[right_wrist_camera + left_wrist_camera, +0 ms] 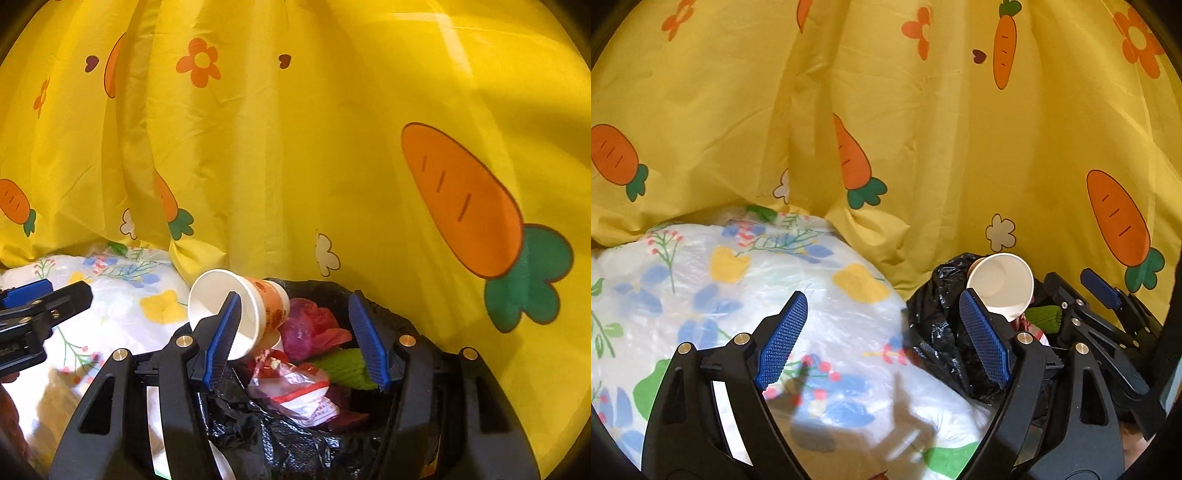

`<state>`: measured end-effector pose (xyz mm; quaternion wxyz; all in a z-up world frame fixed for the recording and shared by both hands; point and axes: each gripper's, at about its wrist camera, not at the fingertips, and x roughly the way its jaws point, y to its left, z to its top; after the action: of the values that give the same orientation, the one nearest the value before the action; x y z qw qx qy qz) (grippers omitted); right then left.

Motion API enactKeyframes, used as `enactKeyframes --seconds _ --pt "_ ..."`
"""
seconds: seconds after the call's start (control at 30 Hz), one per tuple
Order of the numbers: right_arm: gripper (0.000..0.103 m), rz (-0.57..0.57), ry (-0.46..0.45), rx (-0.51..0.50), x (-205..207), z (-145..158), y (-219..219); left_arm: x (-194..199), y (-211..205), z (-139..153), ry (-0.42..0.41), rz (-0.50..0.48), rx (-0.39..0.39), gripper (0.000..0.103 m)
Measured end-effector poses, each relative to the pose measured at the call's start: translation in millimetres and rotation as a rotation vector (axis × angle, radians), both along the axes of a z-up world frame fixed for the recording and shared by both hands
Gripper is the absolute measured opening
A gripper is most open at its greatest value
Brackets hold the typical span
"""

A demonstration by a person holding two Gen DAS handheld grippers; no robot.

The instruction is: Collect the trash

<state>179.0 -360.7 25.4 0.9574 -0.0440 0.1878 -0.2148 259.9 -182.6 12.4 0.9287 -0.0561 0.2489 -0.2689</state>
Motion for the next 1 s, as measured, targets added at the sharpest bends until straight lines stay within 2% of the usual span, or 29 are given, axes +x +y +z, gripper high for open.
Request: enactKeyframes --seconds 0.17,0.33,0.47,0.7,0.8,0.9,1.0 --pt "0.060 -0.035 0.075 -0.015 24.6 -9.9 -1.1 -8.8 7.9 0.6 -0.008 0.025 0.029 0.083" --pt "0.060 -0.149 0.194 -0.049 42.0 -29.9 -19.7 -9.0 3.9 -5.9 0.011 0.005 0.036 0.083" --pt "0.058 -0.205 0.256 -0.057 43.4 -37.6 -30.9 -9.5 2.0 -10.8 0.023 -0.002 0.042 0.083" --pt "0.059 -0.169 0.175 -0.031 7.2 -23.6 -21.8 -19.9 11.6 -6.2 0.015 0.024 0.042 0.086" --pt "0.063 -0.149 0.130 -0.017 -12.3 -14.2 -15.0 -27.8 16.1 -3.6 0.011 0.044 0.047 0.090" --pt "0.071 -0.119 0.085 -0.002 -31.2 -5.4 -5.6 -39.1 19.1 -0.6 -0.005 0.079 0.083 0.094" --pt "0.078 -0.083 0.048 0.008 -41.9 0.3 2.8 -54.5 26.8 4.6 -0.036 0.112 0.086 0.097"
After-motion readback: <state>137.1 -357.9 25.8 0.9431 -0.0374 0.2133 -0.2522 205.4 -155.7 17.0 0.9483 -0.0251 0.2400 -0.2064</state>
